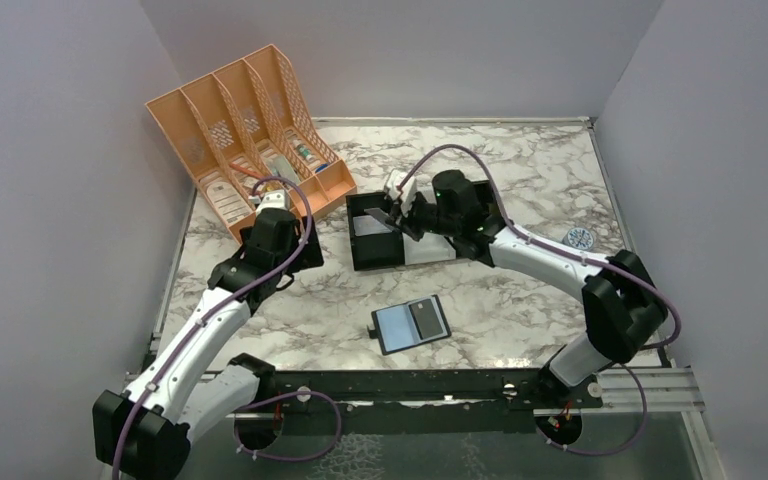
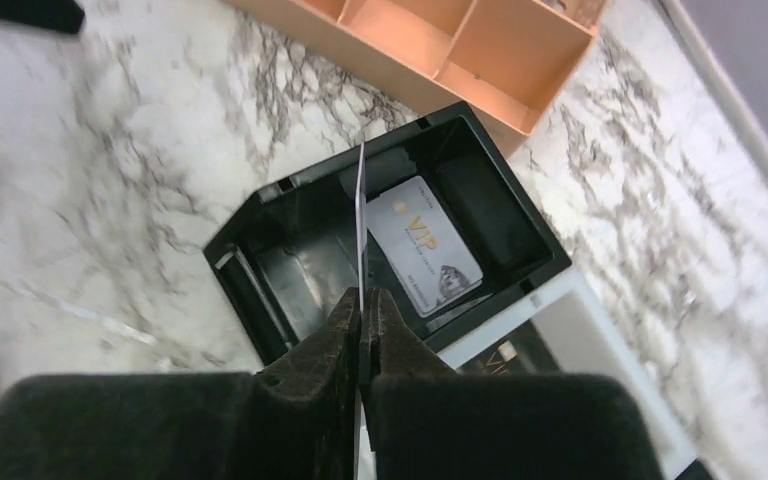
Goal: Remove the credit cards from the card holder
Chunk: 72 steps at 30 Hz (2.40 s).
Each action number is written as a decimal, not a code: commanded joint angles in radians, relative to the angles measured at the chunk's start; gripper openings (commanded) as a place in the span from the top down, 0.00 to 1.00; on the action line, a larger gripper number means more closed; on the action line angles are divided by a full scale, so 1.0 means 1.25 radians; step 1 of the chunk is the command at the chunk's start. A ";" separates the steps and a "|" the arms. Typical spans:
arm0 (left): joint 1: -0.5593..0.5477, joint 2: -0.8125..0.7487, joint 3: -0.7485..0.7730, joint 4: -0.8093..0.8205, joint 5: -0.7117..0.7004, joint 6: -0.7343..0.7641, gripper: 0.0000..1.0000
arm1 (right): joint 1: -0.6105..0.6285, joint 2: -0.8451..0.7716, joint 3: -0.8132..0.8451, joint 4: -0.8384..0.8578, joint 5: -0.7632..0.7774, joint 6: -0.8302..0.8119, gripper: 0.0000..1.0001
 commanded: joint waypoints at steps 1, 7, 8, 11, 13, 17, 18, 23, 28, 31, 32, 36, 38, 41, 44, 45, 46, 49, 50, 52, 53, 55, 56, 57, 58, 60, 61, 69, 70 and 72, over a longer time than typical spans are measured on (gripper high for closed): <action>0.009 -0.046 -0.011 0.022 -0.019 -0.012 0.01 | 0.039 0.051 0.032 0.011 0.021 -0.352 0.99; 0.010 -0.053 -0.014 0.010 -0.040 -0.014 0.01 | 0.051 0.119 0.071 -0.013 0.051 -0.466 0.99; 0.010 -0.050 -0.014 0.008 -0.041 -0.014 0.01 | 0.050 0.132 0.079 -0.017 0.050 -0.476 0.99; 0.011 -0.045 -0.010 0.003 -0.045 -0.011 0.01 | 0.051 0.170 0.105 -0.016 0.087 -0.484 0.99; 0.010 -0.045 -0.010 0.001 -0.048 -0.011 0.01 | 0.051 0.197 0.130 -0.036 0.128 -0.505 0.99; 0.010 -0.046 -0.010 0.000 -0.050 -0.012 0.01 | 0.052 0.241 0.174 -0.075 0.168 -0.543 0.99; 0.010 -0.045 -0.009 0.000 -0.050 -0.012 0.01 | 0.052 0.249 0.184 -0.094 0.170 -0.552 0.99; 0.011 -0.042 -0.008 -0.002 -0.048 -0.010 0.01 | 0.053 0.279 0.204 -0.108 0.182 -0.583 0.99; 0.011 -0.039 -0.006 -0.001 -0.048 -0.008 0.01 | 0.065 0.323 0.246 -0.122 0.196 -0.592 0.99; 0.011 -0.046 -0.006 -0.003 -0.052 -0.010 0.01 | 0.068 0.347 0.259 -0.108 0.208 -0.596 0.99; 0.011 -0.049 -0.006 -0.005 -0.056 -0.011 0.01 | 0.069 0.353 0.261 -0.096 0.216 -0.594 0.99; 0.011 -0.067 -0.006 -0.007 -0.074 -0.015 0.01 | 0.075 0.381 0.273 -0.073 0.233 -0.599 0.99; 0.011 -0.076 -0.007 -0.009 -0.080 -0.017 0.01 | 0.076 0.390 0.272 -0.063 0.236 -0.604 0.99; 0.010 -0.090 -0.009 -0.010 -0.087 -0.021 0.01 | 0.078 0.406 0.277 -0.062 0.235 -0.610 0.98; 0.011 -0.095 -0.010 -0.010 -0.091 -0.021 0.01 | 0.081 0.418 0.278 -0.058 0.250 -0.618 0.97; 0.011 -0.095 -0.010 -0.010 -0.090 -0.021 0.01 | 0.082 0.418 0.276 -0.051 0.252 -0.620 0.95; 0.011 -0.094 -0.010 -0.010 -0.088 -0.021 0.01 | 0.082 0.417 0.269 -0.045 0.254 -0.621 0.89; 0.010 -0.088 -0.008 -0.010 -0.082 -0.020 0.01 | 0.085 0.420 0.271 -0.062 0.248 -0.631 0.82; 0.011 -0.088 -0.008 -0.010 -0.080 -0.020 0.01 | 0.086 0.421 0.272 -0.068 0.247 -0.631 0.82; 0.011 -0.087 -0.008 -0.010 -0.079 -0.020 0.01 | 0.087 0.416 0.269 -0.075 0.241 -0.628 0.78; 0.010 -0.088 -0.008 -0.011 -0.078 -0.019 0.01 | 0.087 0.411 0.266 -0.081 0.237 -0.626 0.73; 0.010 -0.089 -0.008 -0.011 -0.079 -0.020 0.01 | 0.087 0.398 0.257 -0.088 0.232 -0.624 0.69; 0.011 -0.090 -0.009 -0.011 -0.080 -0.019 0.01 | 0.086 0.391 0.254 -0.086 0.232 -0.619 0.68; 0.011 -0.091 -0.008 -0.011 -0.080 -0.020 0.01 | 0.086 0.388 0.251 -0.088 0.231 -0.618 0.67; 0.011 -0.090 -0.008 -0.011 -0.080 -0.020 0.01 | 0.087 0.386 0.251 -0.092 0.231 -0.618 0.65; 0.011 -0.089 -0.008 -0.011 -0.078 -0.019 0.01 | 0.087 0.384 0.254 -0.095 0.234 -0.607 0.62; 0.010 -0.088 -0.008 -0.011 -0.076 -0.019 0.01 | 0.087 0.385 0.257 -0.099 0.232 -0.605 0.59; 0.011 -0.081 -0.009 -0.011 -0.069 -0.018 0.01 | 0.086 0.376 0.255 -0.096 0.225 -0.588 0.57; 0.011 -0.079 -0.008 -0.011 -0.067 -0.017 0.01 | 0.086 0.372 0.253 -0.094 0.217 -0.584 0.57; 0.010 -0.076 -0.008 -0.011 -0.065 -0.016 0.01 | 0.087 0.362 0.254 -0.095 0.205 -0.572 0.57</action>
